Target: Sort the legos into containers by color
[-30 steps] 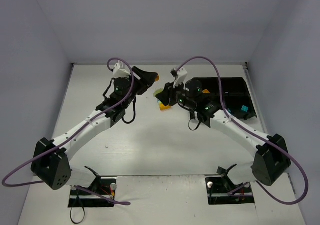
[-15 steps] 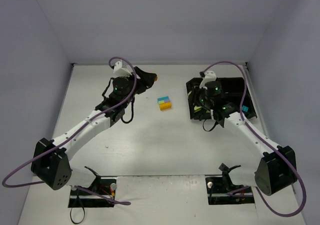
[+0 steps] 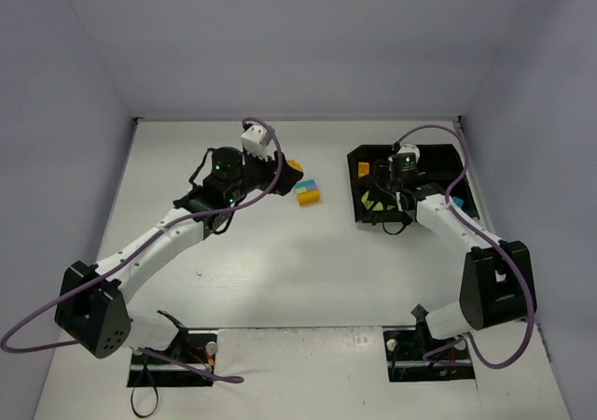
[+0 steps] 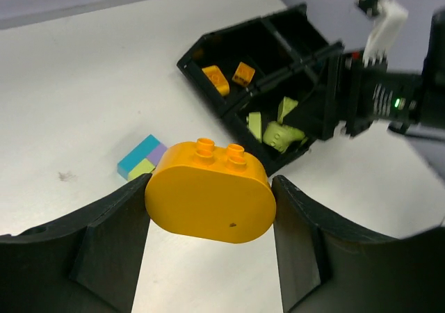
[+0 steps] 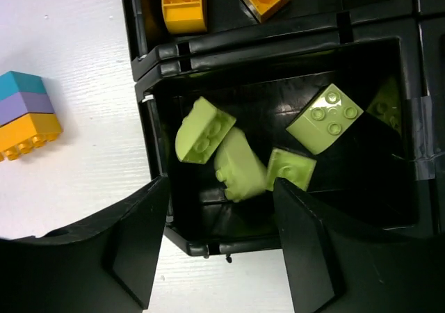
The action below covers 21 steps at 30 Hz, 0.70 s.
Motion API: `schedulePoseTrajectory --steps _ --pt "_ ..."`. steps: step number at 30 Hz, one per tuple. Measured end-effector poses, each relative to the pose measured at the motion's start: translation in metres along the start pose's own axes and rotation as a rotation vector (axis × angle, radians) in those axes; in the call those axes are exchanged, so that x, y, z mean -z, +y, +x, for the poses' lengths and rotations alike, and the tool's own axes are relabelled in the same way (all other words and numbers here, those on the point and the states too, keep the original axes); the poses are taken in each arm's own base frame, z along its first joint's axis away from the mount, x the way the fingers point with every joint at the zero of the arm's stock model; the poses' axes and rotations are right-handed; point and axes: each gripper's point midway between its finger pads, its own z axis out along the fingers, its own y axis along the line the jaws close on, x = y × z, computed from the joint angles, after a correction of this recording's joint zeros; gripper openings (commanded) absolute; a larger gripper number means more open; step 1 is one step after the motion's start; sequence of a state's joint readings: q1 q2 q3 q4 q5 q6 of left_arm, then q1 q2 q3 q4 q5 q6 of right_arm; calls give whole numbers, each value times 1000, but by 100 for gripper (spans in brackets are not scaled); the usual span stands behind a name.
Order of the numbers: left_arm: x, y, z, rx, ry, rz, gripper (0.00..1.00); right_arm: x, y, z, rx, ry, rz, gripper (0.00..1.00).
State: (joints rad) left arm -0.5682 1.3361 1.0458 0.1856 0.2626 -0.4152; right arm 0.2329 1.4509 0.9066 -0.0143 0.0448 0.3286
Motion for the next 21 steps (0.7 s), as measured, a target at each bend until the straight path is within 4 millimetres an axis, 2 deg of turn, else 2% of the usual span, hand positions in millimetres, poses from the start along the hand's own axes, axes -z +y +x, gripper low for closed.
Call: schedulePoseTrajectory --steps 4,8,11,14,18,21 --pt "2 -3 11 -148 48 62 1 7 11 -9 -4 -8 -57 60" --pt "4 -9 14 -294 60 136 4 31 44 -37 -1 -52 -223 61" --pt "4 -14 17 -403 61 191 4 58 82 -61 13 -85 -397 64" --pt "4 -18 20 -503 60 232 4 87 126 -74 49 -95 -572 69" --pt "4 -26 25 -615 58 276 4 128 182 -71 115 -75 -773 77" --pt "4 -31 26 -671 51 293 4 151 213 -64 155 -47 -887 79"
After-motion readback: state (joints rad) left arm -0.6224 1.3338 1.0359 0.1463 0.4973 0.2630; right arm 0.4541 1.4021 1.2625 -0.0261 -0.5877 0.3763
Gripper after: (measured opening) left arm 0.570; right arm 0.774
